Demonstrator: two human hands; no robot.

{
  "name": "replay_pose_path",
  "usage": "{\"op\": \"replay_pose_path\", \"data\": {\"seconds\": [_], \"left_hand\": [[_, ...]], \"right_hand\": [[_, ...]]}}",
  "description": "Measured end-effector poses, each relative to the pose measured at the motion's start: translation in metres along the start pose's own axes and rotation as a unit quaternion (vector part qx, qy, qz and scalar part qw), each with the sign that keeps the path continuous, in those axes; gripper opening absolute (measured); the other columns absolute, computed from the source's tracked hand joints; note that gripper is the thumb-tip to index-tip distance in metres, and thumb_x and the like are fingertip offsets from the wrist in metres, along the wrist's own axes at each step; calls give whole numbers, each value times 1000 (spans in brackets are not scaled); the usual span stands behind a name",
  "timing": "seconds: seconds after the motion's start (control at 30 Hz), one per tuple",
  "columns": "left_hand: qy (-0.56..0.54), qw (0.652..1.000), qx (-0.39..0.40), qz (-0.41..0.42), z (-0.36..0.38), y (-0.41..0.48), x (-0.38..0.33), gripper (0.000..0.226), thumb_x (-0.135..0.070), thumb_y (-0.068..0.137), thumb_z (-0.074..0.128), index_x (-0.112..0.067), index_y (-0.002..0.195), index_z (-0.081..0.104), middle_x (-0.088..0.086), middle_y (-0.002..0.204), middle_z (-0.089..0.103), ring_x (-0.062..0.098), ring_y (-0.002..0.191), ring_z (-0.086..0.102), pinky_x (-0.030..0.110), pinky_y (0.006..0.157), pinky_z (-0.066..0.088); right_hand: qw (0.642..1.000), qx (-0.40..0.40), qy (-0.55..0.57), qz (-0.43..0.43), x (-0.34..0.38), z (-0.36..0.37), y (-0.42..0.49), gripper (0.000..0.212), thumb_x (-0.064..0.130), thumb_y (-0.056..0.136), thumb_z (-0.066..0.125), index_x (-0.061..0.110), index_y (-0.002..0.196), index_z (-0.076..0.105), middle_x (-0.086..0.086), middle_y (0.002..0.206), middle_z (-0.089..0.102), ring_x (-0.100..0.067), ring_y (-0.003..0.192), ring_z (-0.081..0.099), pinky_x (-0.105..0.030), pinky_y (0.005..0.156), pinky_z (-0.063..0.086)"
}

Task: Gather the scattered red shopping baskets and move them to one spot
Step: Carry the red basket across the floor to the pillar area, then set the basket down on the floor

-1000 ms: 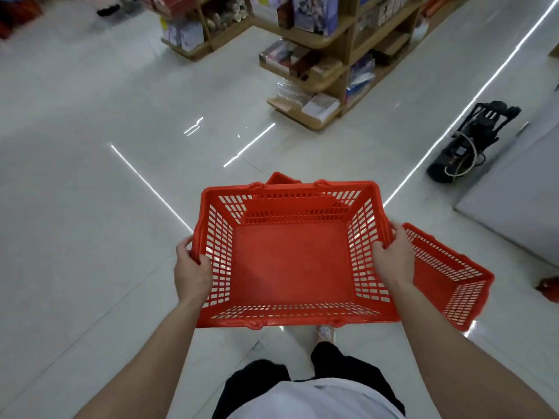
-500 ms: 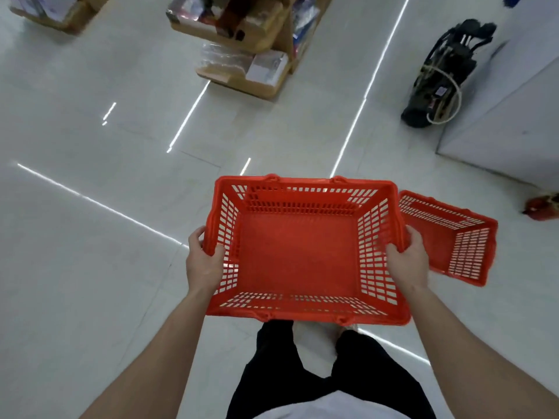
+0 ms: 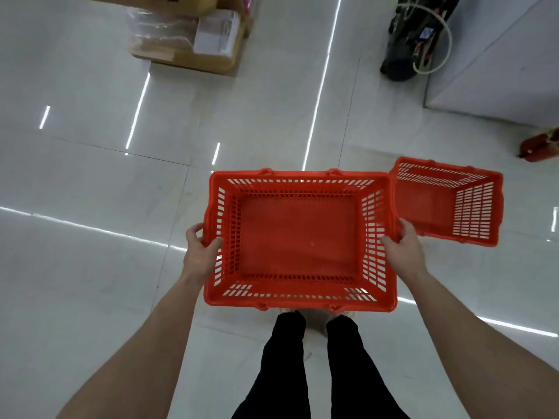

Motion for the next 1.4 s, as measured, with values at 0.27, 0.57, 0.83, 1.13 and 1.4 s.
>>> {"op": "replay_pose_path", "data": {"seconds": [0.27, 0.57, 0.83, 1.13, 1.4], "left_hand": [[172, 985, -12, -9, 13, 38, 13, 76, -37, 93, 64, -20, 156, 23, 12, 154, 39, 35, 132, 48, 48, 103, 40], [310, 936, 94, 140, 126, -35, -70, 67, -40, 91, 63, -14, 149, 40, 10, 150, 45, 29, 134, 45, 42, 109, 35], [399, 854, 185, 279, 297, -162, -167, 63, -36, 90, 63, -11, 145, 46, 11, 144, 52, 27, 133, 47, 39, 110, 36], [402, 855, 210, 252, 471, -260, -199, 53, -33, 91, 65, -14, 138, 52, 9, 134, 60, 23, 120, 57, 30, 100, 41], [435, 852, 172, 233, 561, -273, -224, 61, -35, 91, 65, -10, 143, 46, 12, 140, 54, 28, 126, 52, 38, 104, 41]], "right_hand": [[994, 60, -89, 28, -27, 41, 30, 66, 28, 94, 61, 16, 154, 36, -10, 140, 56, -28, 115, 59, -32, 89, 40], [985, 40, -167, 12, -7, -60, 3, 57, 27, 89, 67, 9, 141, 53, -16, 140, 56, -32, 125, 55, -39, 103, 42], [965, -13, -258, 48, -79, -234, -36, 66, 37, 88, 63, 15, 146, 45, -16, 144, 44, -38, 127, 49, -49, 101, 46], [936, 81, -337, 62, -198, -373, 2, 72, 49, 87, 60, 16, 148, 40, -13, 143, 43, -35, 129, 45, -49, 98, 45], [953, 70, -289, 58, -214, -457, 97, 76, 48, 88, 62, 16, 152, 35, -15, 148, 40, -37, 132, 43, -49, 99, 44]]}}
Point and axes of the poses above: each hand's wrist, its own y-axis towards the middle knuckle, its own z-axis out of the palm, x = y × z, the point moved 10 cm from there along y, towards the middle knuckle
